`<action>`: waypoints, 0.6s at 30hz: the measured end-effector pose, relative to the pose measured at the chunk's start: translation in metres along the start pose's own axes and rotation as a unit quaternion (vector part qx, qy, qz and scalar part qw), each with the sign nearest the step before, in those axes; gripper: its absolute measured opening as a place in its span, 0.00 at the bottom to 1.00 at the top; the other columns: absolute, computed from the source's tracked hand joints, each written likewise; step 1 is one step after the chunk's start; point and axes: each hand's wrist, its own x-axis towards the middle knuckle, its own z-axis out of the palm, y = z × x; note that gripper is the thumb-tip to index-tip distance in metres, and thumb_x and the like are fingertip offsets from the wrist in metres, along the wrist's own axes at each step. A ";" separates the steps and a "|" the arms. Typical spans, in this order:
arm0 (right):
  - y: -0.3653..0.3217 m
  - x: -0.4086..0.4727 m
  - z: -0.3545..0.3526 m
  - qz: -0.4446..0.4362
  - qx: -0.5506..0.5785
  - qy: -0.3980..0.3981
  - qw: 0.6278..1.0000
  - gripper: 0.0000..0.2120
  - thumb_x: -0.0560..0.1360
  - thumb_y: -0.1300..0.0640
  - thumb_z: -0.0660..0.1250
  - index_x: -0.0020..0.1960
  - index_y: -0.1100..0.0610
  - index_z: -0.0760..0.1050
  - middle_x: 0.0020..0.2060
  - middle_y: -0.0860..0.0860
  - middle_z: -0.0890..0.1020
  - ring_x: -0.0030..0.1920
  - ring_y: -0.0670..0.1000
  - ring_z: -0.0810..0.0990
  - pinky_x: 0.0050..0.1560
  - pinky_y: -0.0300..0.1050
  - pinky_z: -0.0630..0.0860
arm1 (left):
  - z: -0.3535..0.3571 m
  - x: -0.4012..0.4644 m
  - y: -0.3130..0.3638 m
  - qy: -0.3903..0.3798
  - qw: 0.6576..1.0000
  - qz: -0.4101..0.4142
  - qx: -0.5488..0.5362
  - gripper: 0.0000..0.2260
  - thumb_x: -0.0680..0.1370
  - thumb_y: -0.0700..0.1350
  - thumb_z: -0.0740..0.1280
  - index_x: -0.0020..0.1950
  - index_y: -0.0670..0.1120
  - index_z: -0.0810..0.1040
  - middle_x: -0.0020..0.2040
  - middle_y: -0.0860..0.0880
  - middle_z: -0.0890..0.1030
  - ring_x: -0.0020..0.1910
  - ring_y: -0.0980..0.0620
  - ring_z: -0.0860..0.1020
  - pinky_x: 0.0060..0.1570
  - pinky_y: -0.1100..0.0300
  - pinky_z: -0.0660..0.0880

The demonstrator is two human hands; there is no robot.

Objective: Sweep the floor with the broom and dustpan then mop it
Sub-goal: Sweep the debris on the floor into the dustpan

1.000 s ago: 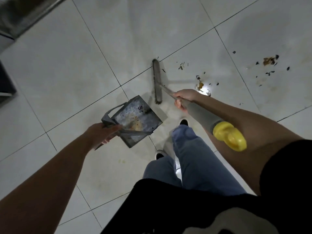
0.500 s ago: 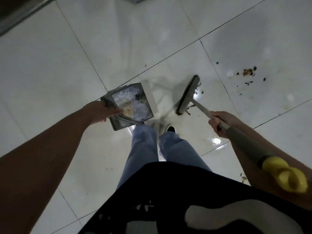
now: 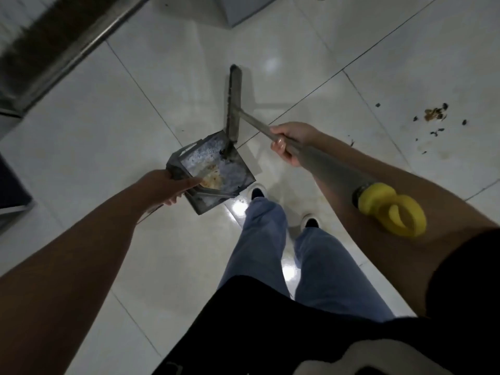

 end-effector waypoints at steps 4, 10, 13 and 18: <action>-0.016 0.022 0.009 0.026 0.012 0.015 0.999 0.15 0.82 0.60 0.53 0.36 0.59 0.62 0.13 0.51 0.67 0.11 0.44 0.67 0.14 0.30 0.66 | -0.021 0.017 -0.004 0.010 1.000 -0.008 0.015 0.19 0.74 0.54 0.68 0.45 0.37 0.77 0.31 0.45 0.72 0.29 0.50 0.69 0.31 0.60 0.66; 0.011 -0.005 -0.075 0.048 0.110 0.059 0.991 0.15 0.81 0.55 0.54 0.36 0.57 0.63 0.16 0.49 0.68 0.13 0.42 0.68 0.15 0.29 0.67 | -0.034 0.036 0.014 0.016 0.993 0.004 0.113 0.17 0.74 0.56 0.67 0.32 0.47 0.71 0.31 0.46 0.74 0.32 0.48 0.72 0.33 0.61 0.67; 0.030 -0.025 -0.109 0.053 0.144 0.117 0.981 0.14 0.81 0.52 0.55 0.39 0.57 0.64 0.15 0.50 0.69 0.13 0.41 0.68 0.15 0.28 0.67 | -0.032 0.040 0.032 0.012 0.983 0.010 0.181 0.17 0.75 0.56 0.66 0.35 0.44 0.74 0.33 0.44 0.75 0.36 0.47 0.75 0.34 0.64 0.68; 0.061 -0.052 -0.153 0.036 0.255 0.185 0.948 0.13 0.81 0.52 0.55 0.41 0.57 0.65 0.15 0.48 0.69 0.13 0.41 0.67 0.14 0.29 0.67 | -0.007 0.043 0.071 -0.020 0.955 0.029 0.295 0.19 0.76 0.59 0.64 0.42 0.42 0.77 0.37 0.43 0.78 0.44 0.44 0.78 0.47 0.57 0.70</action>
